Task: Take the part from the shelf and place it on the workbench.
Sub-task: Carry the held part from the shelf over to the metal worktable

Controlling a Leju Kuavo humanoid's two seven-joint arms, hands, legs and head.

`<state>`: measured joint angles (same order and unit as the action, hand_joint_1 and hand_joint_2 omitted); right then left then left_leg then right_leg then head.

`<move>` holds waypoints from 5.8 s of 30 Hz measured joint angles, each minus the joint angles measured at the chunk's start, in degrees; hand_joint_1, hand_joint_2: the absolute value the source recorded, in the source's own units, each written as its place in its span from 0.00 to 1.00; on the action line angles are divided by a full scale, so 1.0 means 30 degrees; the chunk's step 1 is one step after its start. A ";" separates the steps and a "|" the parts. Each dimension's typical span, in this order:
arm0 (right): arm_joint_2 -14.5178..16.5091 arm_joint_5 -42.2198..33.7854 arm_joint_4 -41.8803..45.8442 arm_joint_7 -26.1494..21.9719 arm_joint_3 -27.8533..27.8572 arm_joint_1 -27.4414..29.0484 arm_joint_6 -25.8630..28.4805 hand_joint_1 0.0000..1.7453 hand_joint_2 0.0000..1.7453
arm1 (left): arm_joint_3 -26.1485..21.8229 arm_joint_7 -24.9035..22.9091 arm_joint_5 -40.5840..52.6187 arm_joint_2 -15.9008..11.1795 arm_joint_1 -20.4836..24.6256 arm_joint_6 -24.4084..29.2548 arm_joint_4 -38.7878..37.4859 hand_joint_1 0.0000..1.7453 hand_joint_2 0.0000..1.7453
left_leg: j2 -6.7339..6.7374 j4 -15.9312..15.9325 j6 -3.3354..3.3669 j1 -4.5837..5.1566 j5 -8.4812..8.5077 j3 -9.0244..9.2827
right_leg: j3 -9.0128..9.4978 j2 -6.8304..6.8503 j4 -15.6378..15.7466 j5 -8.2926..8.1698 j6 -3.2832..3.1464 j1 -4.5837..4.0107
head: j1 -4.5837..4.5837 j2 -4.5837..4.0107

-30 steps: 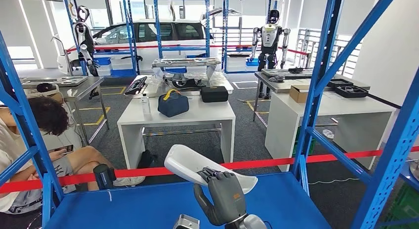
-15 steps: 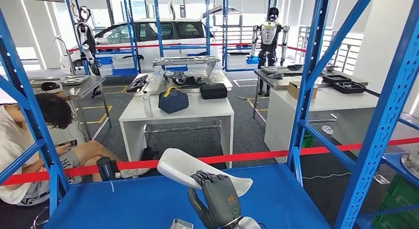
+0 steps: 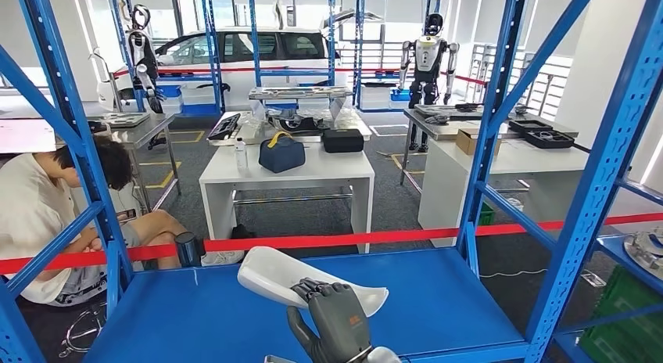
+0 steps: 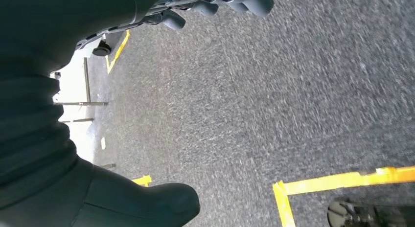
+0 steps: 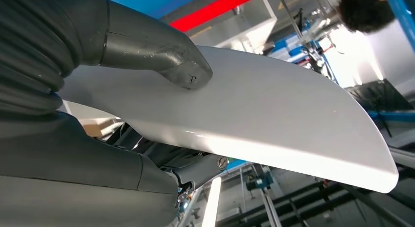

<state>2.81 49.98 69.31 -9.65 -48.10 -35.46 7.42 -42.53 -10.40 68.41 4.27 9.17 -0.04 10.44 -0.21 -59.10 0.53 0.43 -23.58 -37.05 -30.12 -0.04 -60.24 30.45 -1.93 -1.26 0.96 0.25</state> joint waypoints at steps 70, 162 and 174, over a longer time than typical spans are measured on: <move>-0.0047 0.0397 -0.1119 0.0624 -0.0381 0.0557 -0.0319 1.00 1.00 | -0.1531 0.1887 -0.2374 -0.0595 -0.1103 0.1428 0.0067 0.00 1.00 | 0.0086 -0.4199 -0.1052 -0.0501 -0.3022 -0.1460 | -0.0861 0.0117 0.1151 -0.1459 -0.0258 0.0208 | -0.0284 0.0011; -0.1630 -0.2191 -0.1180 0.0177 -0.0016 0.0452 -0.1035 1.00 1.00 | -0.4772 0.1246 -0.3224 -0.0379 -0.1058 0.1829 -0.0036 0.00 1.00 | 0.0149 -0.1996 -0.0937 -0.0520 -0.1762 -0.1521 | -0.0169 0.0002 0.1018 -0.0572 -0.0095 0.0491 | -0.0867 0.0062; -0.1601 -0.2302 -0.1275 0.0348 0.0022 0.0385 -0.1055 1.00 1.00 | -0.4765 0.1071 -0.3313 -0.0386 -0.0976 0.1939 -0.0049 0.00 1.00 | 0.0057 0.0552 -0.0146 -0.0264 -0.2488 0.2941 | -0.2812 0.0041 0.0661 -0.3011 0.0712 0.0447 | -0.0887 0.0066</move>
<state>-1.99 43.07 65.48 -8.61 -48.03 -34.30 4.26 -56.83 -7.19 58.47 3.11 6.24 5.77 10.29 -0.04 -57.44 0.10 -0.36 -31.05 -28.23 -38.56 0.08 -58.26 21.42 0.21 0.08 -1.70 0.45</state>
